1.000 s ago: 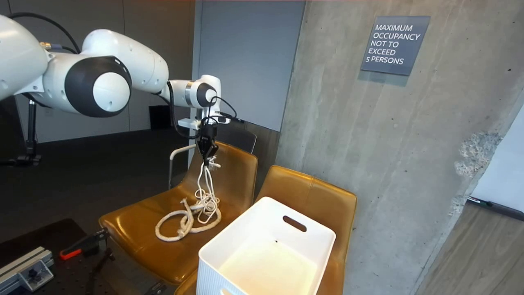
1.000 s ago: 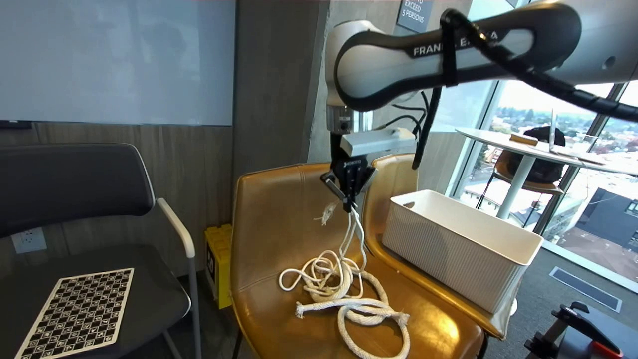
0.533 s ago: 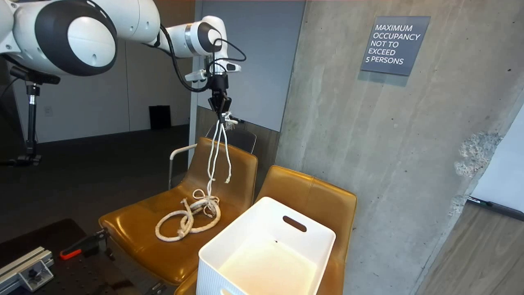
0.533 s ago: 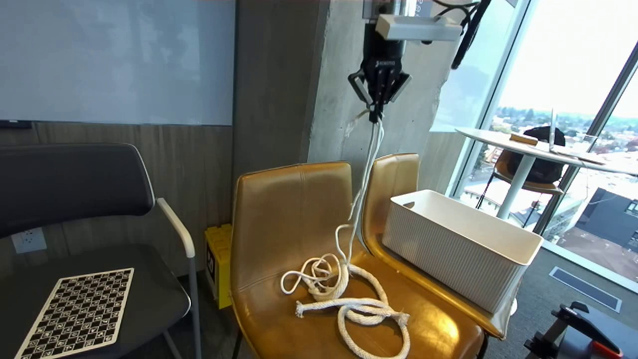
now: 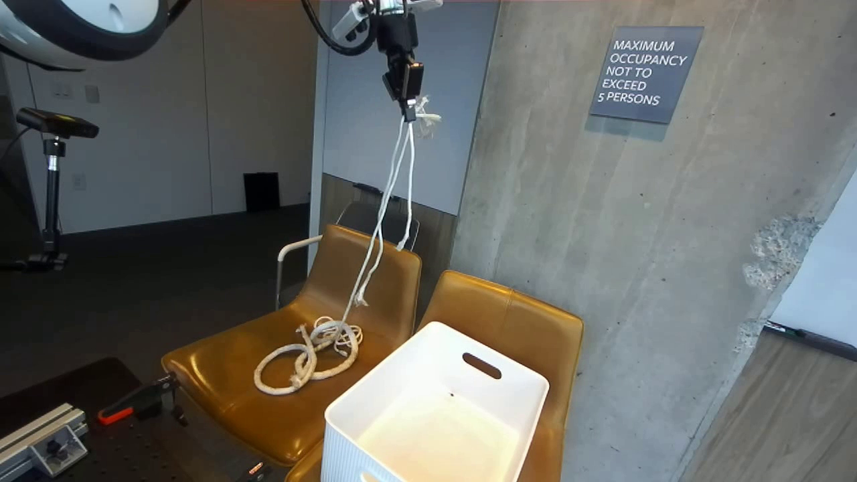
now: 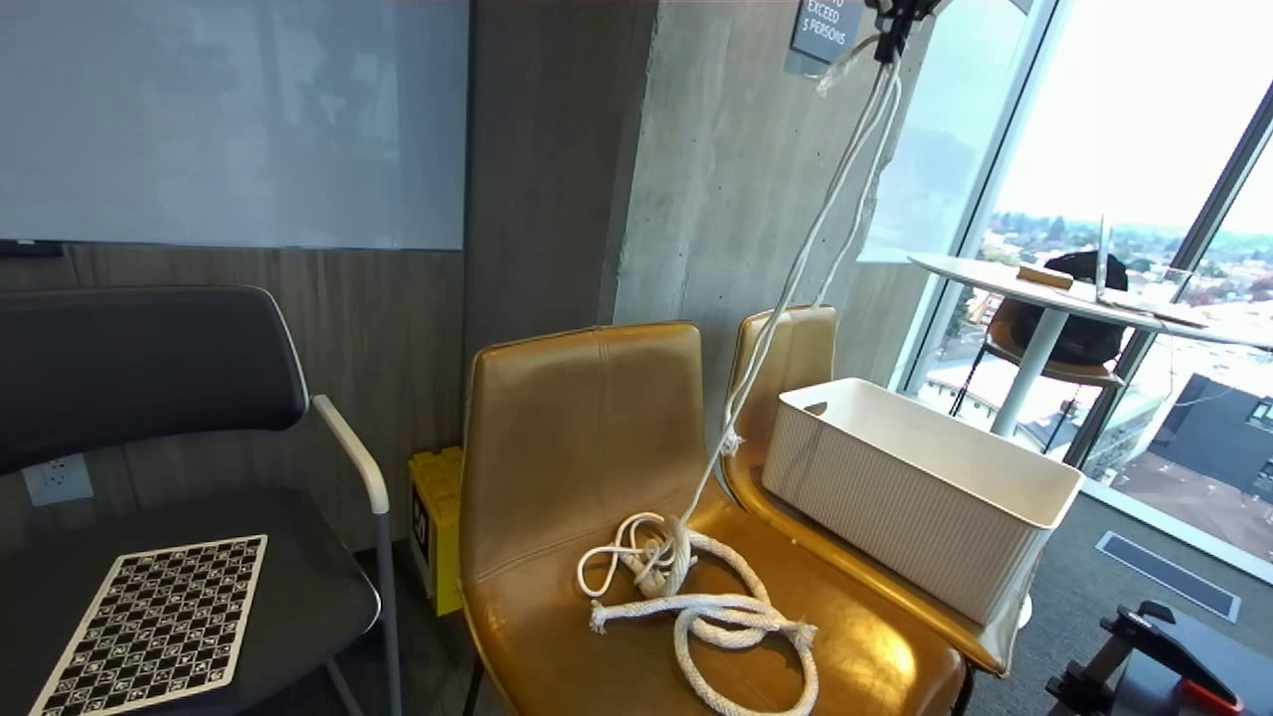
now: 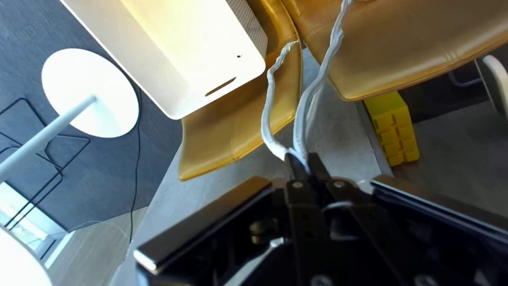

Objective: Shift the pieces of rope, one after the other, to the laundry basket

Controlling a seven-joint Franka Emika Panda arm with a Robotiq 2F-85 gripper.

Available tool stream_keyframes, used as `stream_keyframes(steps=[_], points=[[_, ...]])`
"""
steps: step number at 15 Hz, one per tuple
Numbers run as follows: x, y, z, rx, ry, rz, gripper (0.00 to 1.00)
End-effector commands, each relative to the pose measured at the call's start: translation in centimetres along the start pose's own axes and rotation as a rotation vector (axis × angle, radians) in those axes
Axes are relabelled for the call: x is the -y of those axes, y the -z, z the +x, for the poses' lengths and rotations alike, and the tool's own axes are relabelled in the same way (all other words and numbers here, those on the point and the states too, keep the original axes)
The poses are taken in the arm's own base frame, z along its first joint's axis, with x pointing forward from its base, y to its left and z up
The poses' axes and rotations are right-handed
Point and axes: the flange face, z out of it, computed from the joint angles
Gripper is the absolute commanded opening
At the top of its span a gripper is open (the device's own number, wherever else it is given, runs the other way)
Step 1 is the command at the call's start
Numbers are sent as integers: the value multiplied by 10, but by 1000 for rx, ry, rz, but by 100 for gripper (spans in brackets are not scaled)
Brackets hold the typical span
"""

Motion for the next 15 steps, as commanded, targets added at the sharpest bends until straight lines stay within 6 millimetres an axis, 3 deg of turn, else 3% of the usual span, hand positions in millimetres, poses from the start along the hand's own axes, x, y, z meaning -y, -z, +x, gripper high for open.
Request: stream_keyframes(steps=[1, 4, 7, 10, 15], points=[[-72, 38, 16, -20, -116, -4, 1], [-136, 41, 34, -12, -196, -11, 1], [-175, 4, 55, 29, -254, -15, 1], [-192, -61, 71, 110, -286, -22, 1], [-194, -192, 79, 270, -301, -61, 1]])
